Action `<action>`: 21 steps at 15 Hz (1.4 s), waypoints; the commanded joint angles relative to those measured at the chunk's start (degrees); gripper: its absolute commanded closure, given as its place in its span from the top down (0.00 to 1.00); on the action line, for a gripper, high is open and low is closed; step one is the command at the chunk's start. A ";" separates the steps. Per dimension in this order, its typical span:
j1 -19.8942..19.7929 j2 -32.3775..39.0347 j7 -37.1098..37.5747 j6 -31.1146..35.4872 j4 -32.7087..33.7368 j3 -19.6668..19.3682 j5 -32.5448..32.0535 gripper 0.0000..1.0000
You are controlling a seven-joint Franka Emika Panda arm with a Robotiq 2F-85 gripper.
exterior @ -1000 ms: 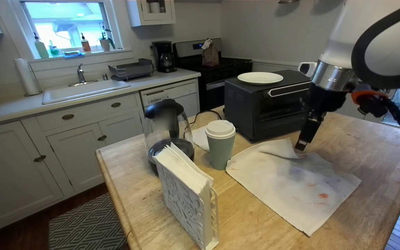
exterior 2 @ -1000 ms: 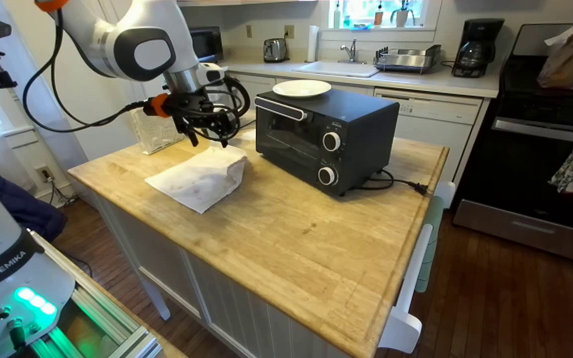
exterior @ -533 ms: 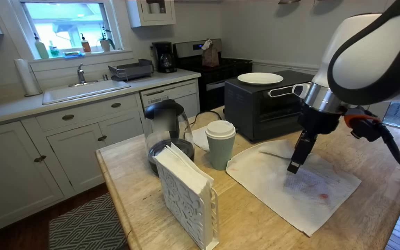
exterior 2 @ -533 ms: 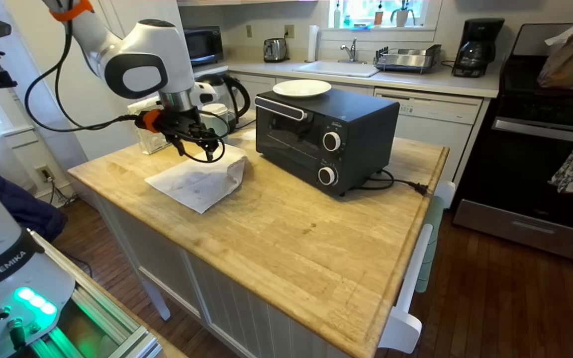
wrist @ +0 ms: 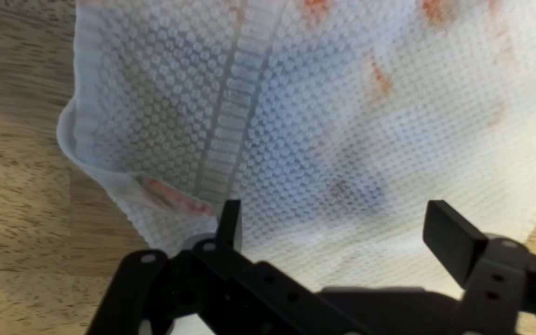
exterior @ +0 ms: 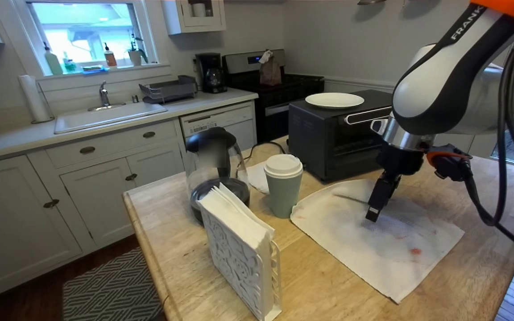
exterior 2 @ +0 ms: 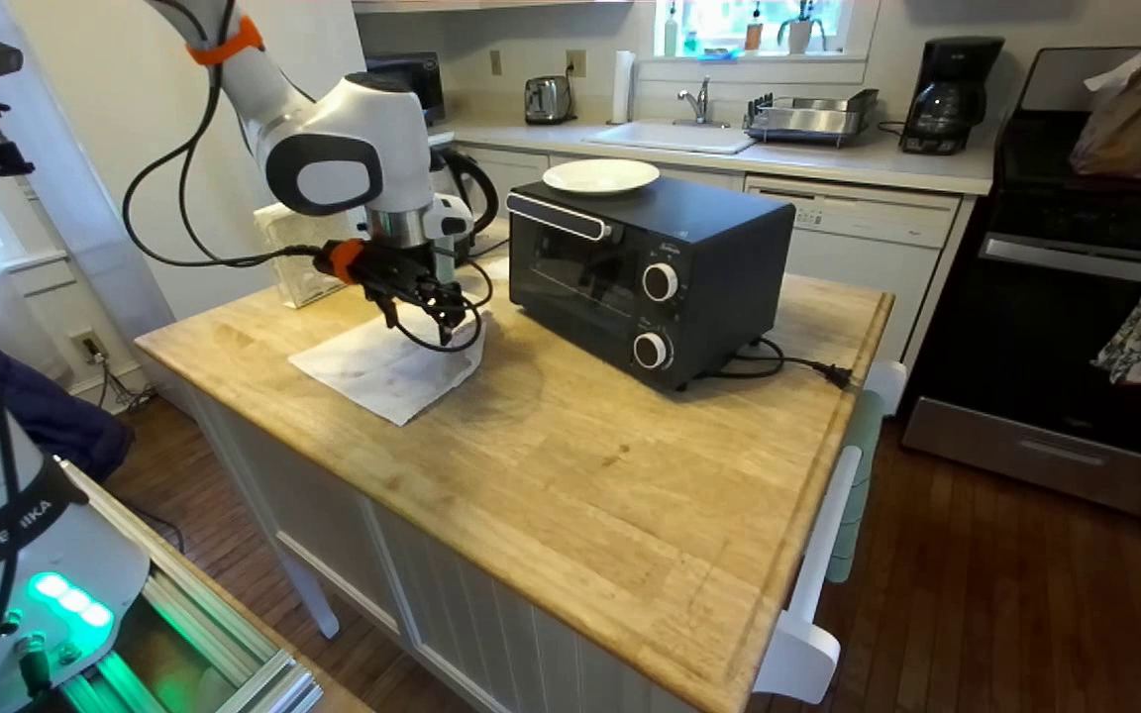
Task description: Unfold the white towel
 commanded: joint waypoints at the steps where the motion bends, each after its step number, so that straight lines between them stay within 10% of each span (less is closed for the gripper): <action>1: -2.36 1.57 3.03 5.61 1.84 -0.73 -5.86 1.00; 7: -1.56 -0.40 15.52 9.57 1.52 -6.22 -22.61 1.00; 10: -4.82 -5.74 10.04 -2.48 -0.44 0.17 -17.27 1.00; 20: 1.60 -37.31 -16.85 -21.61 -13.17 -9.61 -19.57 1.00; 21: 1.43 -29.17 -10.48 -19.69 -9.15 -8.43 -20.99 1.00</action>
